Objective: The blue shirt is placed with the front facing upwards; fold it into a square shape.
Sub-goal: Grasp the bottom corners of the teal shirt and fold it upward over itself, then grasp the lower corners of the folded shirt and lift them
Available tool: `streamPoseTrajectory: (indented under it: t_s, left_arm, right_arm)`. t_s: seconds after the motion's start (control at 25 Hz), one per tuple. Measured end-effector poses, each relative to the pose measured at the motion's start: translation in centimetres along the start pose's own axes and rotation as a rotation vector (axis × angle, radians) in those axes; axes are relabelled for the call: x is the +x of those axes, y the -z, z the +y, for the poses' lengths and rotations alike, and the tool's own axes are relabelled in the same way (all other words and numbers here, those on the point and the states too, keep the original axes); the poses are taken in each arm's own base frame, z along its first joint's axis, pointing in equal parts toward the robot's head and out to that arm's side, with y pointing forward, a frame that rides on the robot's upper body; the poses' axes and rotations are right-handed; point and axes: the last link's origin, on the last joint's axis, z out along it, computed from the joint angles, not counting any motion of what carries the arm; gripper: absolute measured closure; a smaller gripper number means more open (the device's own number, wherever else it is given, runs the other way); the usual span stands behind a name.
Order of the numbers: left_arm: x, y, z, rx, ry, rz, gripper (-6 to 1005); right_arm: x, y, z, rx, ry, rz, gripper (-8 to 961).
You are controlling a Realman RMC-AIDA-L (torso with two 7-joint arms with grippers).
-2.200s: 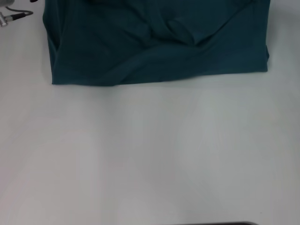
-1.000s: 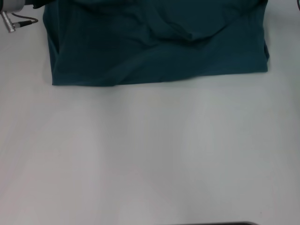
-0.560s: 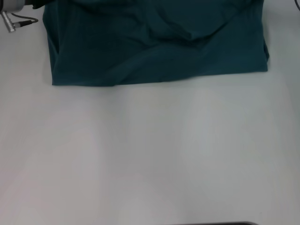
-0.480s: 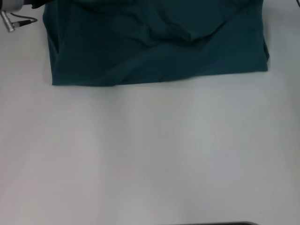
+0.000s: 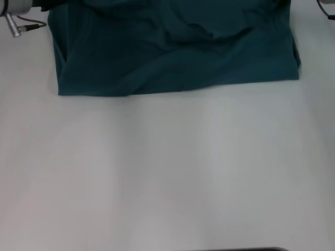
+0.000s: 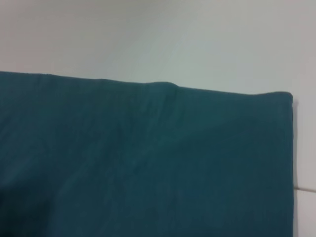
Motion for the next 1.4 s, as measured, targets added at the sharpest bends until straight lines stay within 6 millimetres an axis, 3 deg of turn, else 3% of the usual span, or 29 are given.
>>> streamPoseTrajectory:
  t_s: [0.4,0.52,0.64,0.84,1.04,1.16,1.4]
  left_arm:
    - [-0.4,0.4,-1.2,0.022,0.057,-0.005,879]
    - [-0.4,0.4,-1.2,0.021,0.062,-0.004,835]
    - [-0.5,0.5,-1.3,0.018,0.066,-0.005,607]
    - [-1.0,1.4,-1.7,-0.007,0.084,-0.018,365]
    - [-1.7,4.0,-3.1,-0.088,0.157,-0.011,273]
    - [-2.5,5.8,-3.9,-0.148,0.208,-0.010,273]
    - [-5.2,8.0,-5.7,-0.226,0.292,-0.008,272]
  right_arm:
    - [-0.3,0.8,-1.0,-0.014,-0.003,0.018,780]
    - [-0.3,1.0,-1.2,-0.024,-0.002,0.033,544]
    - [-0.2,1.4,-1.6,-0.039,-0.017,0.051,474]
    - [0.3,3.6,-2.7,-0.163,-0.137,0.032,356]
    - [2.2,7.9,-3.7,-0.394,-0.255,-0.064,207]
    - [4.3,10.3,-4.1,-0.506,-0.304,-0.108,89]
    - [9.3,13.3,-3.6,-0.674,-0.298,-0.123,48]
